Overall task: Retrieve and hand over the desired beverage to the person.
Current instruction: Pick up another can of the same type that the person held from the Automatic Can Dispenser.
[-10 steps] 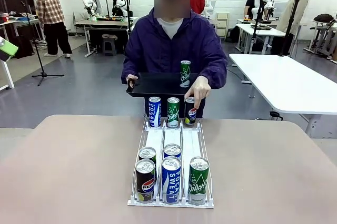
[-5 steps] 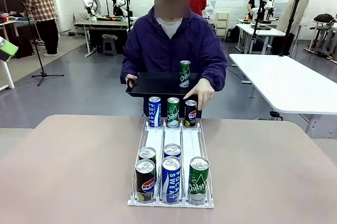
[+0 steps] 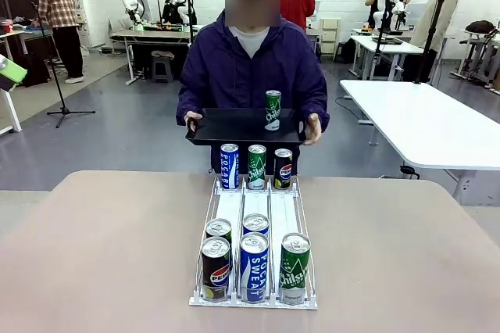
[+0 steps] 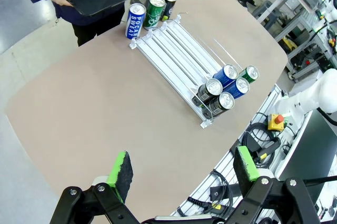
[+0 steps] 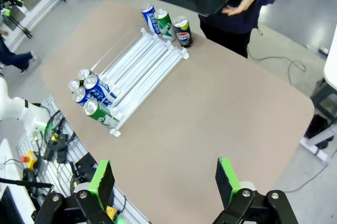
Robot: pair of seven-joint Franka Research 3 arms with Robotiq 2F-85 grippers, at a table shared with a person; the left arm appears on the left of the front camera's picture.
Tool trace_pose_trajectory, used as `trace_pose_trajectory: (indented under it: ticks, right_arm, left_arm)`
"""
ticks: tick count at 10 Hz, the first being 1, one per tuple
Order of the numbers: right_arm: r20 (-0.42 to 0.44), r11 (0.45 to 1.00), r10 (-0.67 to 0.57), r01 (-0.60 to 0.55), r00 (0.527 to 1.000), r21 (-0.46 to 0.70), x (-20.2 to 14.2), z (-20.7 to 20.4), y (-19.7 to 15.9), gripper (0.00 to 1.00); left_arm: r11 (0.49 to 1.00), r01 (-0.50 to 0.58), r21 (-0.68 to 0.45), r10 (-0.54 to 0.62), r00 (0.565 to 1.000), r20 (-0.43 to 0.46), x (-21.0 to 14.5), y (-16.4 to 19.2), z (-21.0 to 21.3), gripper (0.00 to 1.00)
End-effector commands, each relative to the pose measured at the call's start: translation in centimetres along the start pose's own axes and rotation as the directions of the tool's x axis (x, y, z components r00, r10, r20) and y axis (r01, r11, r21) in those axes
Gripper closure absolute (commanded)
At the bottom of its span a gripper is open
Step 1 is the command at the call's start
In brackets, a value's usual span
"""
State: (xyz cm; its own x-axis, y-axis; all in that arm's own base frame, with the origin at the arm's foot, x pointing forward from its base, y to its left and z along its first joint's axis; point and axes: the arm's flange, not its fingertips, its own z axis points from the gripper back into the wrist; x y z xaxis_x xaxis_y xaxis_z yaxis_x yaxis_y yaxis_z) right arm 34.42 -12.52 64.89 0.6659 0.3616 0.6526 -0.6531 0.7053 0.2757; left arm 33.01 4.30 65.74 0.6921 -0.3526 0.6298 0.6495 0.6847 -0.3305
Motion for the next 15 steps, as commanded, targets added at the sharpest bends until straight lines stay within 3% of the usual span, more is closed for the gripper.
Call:
trace_pose_trajectory:
  ticks: [1, 2, 4, 6, 8, 10, 11, 12, 15]
  right_arm:
    - [0.009, 1.000, 0.009, -0.009, 1.000, 0.014, 0.2, -0.1, 0.0, 0.00]
    - [0.009, 1.000, 0.009, -0.009, 1.000, 0.014, 0.2, -0.1, 0.0, 0.00]
    - [0.009, 1.000, 0.009, -0.009, 1.000, 0.014, 0.2, -0.1, 0.0, 0.00]
    - [0.009, 1.000, 0.009, -0.009, 1.000, 0.014, 0.2, -0.1, 0.0, 0.00]
    - [0.009, 1.000, 0.009, -0.009, 1.000, 0.014, 0.2, -0.1, 0.0, 0.00]
    - [0.009, 1.000, 0.009, -0.009, 1.000, 0.014, 0.2, -0.1, 0.0, 0.00]
    - [0.009, 1.000, 0.009, -0.009, 1.000, 0.014, 0.2, -0.1, 0.0, 0.00]
    - [0.009, 1.000, 0.009, -0.009, 1.000, 0.014, 0.2, -0.1, 0.0, 0.00]
    - [0.009, 1.000, 0.009, -0.009, 1.000, 0.014, 0.2, -0.1, 0.0, 0.00]
  left_arm:
    - [0.994, 0.093, 0.065, -0.080, 0.981, -0.176, 2.1, -3.7, -3.3, 0.00]
    - [0.985, 0.118, 0.124, -0.071, 0.940, -0.335, 3.3, -5.8, -6.5, 0.00]
    - [0.970, 0.078, 0.229, 0.039, 0.884, -0.465, 6.3, -9.8, -12.9, 0.00]
    - [0.899, -0.118, 0.422, 0.299, 0.870, -0.393, 7.6, -13.4, -19.5, 0.00]
    - [0.822, -0.260, 0.507, 0.445, 0.848, -0.286, 7.6, -15.4, -24.8, 0.00]
    - [0.795, -0.266, 0.546, 0.453, 0.858, -0.242, 6.0, -17.0, -28.4, 0.00]
    - [0.812, -0.254, 0.526, 0.434, 0.865, -0.252, 5.9, -17.4, -29.0, 0.00]
    - [0.818, -0.279, 0.503, 0.458, 0.845, -0.275, 6.5, -16.6, -27.6, 0.00]
    - [0.818, -0.279, 0.503, 0.458, 0.845, -0.275, 6.5, -16.6, -27.6, 0.00]
